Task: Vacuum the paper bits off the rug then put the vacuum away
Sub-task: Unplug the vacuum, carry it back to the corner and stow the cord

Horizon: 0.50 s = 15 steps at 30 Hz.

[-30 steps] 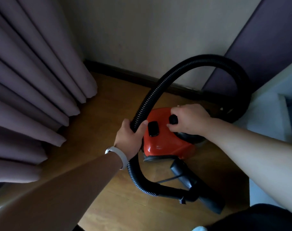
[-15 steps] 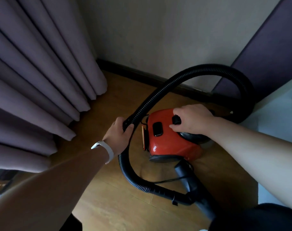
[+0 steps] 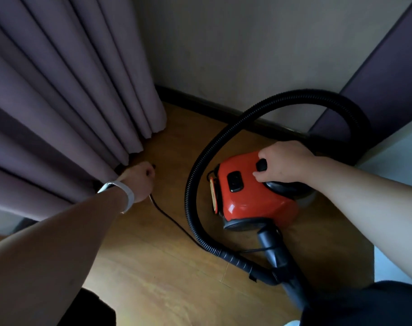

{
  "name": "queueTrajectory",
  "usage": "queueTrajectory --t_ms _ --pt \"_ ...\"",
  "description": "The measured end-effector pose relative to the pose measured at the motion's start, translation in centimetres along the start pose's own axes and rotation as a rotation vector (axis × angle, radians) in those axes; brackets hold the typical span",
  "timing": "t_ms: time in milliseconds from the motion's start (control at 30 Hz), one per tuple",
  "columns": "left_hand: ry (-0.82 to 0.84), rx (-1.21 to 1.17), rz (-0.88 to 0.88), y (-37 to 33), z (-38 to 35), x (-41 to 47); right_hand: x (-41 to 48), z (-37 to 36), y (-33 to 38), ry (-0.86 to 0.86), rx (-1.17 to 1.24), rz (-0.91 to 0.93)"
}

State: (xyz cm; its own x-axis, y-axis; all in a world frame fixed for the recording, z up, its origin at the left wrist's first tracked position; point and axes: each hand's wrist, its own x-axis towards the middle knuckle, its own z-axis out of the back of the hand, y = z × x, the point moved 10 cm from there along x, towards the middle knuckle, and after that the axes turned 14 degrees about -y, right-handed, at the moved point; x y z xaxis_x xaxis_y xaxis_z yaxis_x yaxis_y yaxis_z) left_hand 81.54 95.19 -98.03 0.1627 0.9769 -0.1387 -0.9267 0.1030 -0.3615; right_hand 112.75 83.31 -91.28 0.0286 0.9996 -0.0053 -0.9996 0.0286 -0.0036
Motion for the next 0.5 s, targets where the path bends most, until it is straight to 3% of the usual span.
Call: queueTrajectory --t_ms 100,200,300,500 --pt "-0.05 -0.014 0.02 0.3 1.9 0.6 0.0 1.9 0.2 -0.036 0.013 -0.009" --pt "-0.075 -0.178 0.089 -0.5 4.3 1.1 0.0 3.1 0.5 -0.058 0.025 -0.02" --pt "-0.134 -0.313 0.014 -3.1 8.9 1.4 -0.2 4.1 1.3 -0.094 0.03 -0.014" --pt "-0.634 -0.377 -0.067 -3.4 21.4 0.3 -0.6 5.1 2.6 -0.112 0.041 0.005"
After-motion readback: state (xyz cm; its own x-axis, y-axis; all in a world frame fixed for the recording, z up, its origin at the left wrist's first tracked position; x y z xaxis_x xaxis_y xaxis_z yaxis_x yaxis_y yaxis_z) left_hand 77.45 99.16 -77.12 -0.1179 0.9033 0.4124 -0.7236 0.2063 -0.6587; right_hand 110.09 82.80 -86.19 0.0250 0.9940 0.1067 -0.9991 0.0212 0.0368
